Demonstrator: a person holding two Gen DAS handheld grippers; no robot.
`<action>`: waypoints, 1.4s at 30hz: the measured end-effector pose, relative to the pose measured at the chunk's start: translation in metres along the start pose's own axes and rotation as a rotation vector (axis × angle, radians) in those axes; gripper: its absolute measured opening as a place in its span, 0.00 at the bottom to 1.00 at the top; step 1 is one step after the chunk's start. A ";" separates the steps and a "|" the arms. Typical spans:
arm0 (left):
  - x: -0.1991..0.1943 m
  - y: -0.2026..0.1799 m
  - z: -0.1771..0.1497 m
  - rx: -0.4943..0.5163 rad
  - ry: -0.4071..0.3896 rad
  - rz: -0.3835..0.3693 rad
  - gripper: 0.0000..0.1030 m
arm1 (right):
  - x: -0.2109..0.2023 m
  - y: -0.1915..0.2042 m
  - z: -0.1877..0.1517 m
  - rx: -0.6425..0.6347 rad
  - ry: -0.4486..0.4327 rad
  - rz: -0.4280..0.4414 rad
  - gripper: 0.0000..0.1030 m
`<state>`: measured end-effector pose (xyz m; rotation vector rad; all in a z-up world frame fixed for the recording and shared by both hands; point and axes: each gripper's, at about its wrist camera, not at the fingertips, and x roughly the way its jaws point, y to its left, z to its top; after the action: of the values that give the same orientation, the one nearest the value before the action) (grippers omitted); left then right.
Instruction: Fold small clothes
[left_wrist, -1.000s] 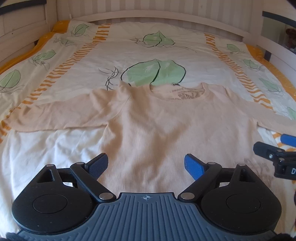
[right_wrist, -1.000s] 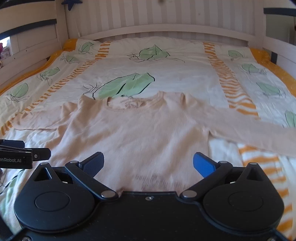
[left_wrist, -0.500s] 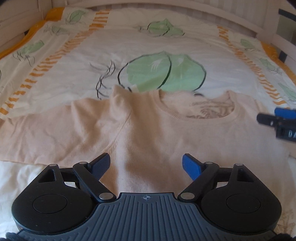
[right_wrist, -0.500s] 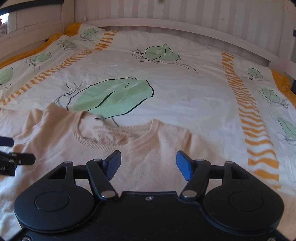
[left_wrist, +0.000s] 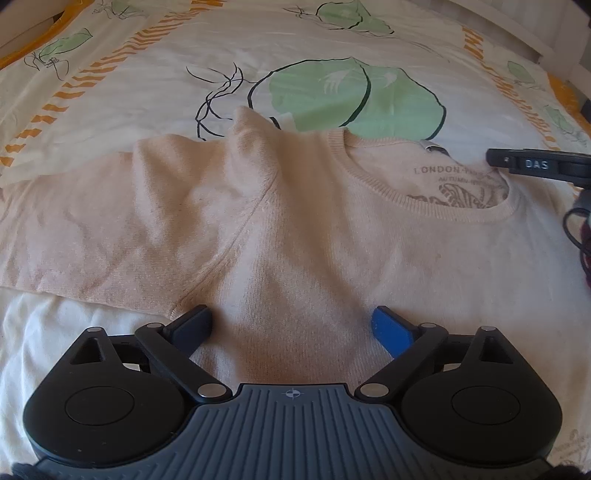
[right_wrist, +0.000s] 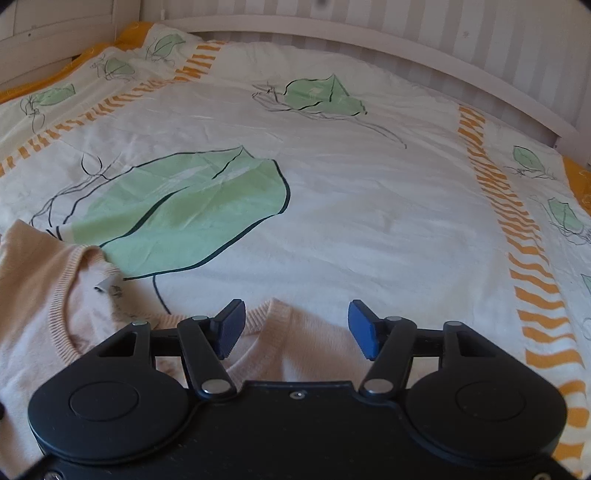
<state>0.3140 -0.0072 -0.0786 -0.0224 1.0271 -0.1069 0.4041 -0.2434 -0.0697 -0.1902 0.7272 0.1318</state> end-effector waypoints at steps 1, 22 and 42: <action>0.002 -0.001 0.002 0.000 -0.001 0.000 0.92 | 0.004 -0.001 0.001 -0.011 0.007 0.008 0.63; 0.003 -0.001 0.004 -0.004 -0.013 0.004 0.92 | -0.005 -0.018 -0.005 0.023 -0.083 0.098 0.18; 0.005 -0.006 -0.003 0.036 -0.046 0.021 0.97 | -0.020 -0.010 -0.042 0.117 0.005 -0.028 0.77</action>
<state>0.3137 -0.0137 -0.0837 0.0189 0.9788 -0.1050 0.3641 -0.2635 -0.0855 -0.0890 0.7343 0.0619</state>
